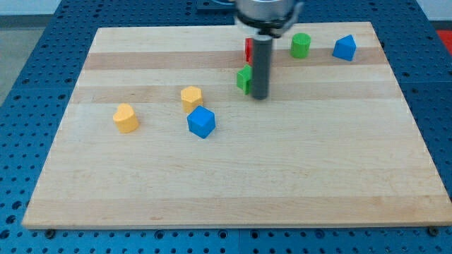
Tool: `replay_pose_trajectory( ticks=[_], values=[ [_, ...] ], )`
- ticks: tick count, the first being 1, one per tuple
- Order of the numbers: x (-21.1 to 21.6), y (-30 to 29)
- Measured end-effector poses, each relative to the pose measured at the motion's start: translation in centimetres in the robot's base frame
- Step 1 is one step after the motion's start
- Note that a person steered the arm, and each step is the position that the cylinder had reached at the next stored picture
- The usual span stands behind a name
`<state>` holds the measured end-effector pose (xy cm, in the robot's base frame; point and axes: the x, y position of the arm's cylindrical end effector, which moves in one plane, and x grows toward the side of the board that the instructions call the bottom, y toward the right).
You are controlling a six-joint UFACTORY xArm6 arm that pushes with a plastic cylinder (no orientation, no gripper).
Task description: Move the green star into the yellow hexagon
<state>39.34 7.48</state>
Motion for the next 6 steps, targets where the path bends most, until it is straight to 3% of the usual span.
replay_pose_trajectory(
  ticks=[1,2,4,6],
  values=[
    [-2.3,3.9],
    [-4.7,-0.5],
    [-0.7,-9.9],
    [-7.7,-1.0]
  ],
)
